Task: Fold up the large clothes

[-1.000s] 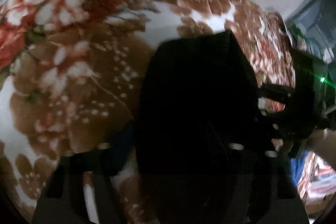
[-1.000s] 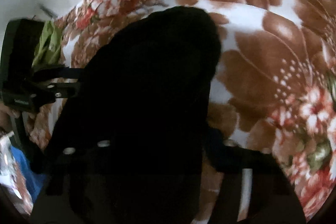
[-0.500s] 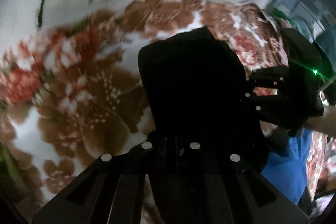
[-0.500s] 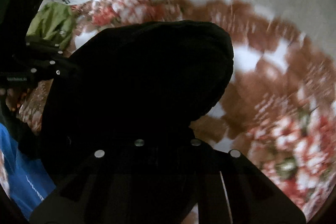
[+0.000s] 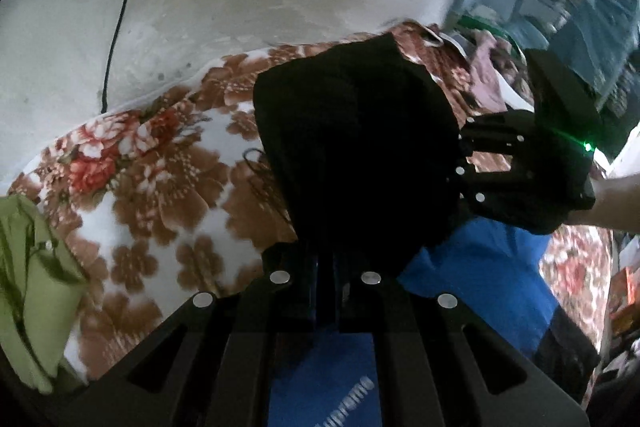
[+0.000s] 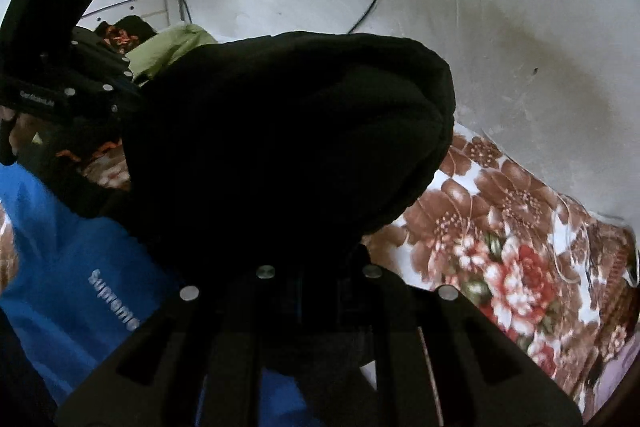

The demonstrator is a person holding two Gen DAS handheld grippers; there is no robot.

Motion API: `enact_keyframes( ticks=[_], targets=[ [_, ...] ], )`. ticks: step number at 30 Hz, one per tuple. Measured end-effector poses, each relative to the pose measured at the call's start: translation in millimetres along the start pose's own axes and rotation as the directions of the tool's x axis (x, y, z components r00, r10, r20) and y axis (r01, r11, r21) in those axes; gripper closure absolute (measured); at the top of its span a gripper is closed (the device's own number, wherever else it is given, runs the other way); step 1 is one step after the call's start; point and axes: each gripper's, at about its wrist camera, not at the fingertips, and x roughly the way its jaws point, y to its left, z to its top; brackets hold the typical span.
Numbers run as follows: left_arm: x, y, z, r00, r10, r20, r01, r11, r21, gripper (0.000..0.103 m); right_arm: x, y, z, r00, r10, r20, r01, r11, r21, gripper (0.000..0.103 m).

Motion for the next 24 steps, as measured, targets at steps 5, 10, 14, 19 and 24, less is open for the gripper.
enact_keyframes(
  ticks=[5, 10, 14, 19, 24],
  targets=[
    [-13.0, -45.2, -54.8, 0.999, 0.007, -0.033, -0.006, 0.999, 0.035, 0.099, -34.3, 43.7, -46.6, 0.999, -0.04, 0.016, 0.041, 0.997, -0.058, 0.09],
    [2.1, -74.3, -123.2, 0.995, 0.0, -0.097, 0.0, 1.0, -0.007, 0.099, -43.9, 84.3, -107.6, 0.998, -0.023, -0.056, 0.022, 1.0, -0.022, 0.076],
    [28.9, -105.3, -189.2, 0.982, 0.029, -0.187, -0.027, 1.0, 0.014, 0.099, -46.8, 112.6, -154.5, 0.993, 0.002, -0.121, 0.002, 0.999, 0.038, 0.056],
    [42.0, -124.4, -235.1, 0.968, 0.054, -0.245, -0.052, 0.999, 0.013, 0.085, -63.3, 138.2, -205.0, 0.98, 0.042, -0.195, -0.014, 0.99, 0.141, 0.019],
    [16.6, -133.9, -244.2, 0.969, 0.062, -0.24, -0.065, 0.998, -0.006, 0.035, -89.1, 140.6, -223.1, 0.966, 0.044, -0.257, 0.01, 0.979, 0.204, 0.017]
  ],
)
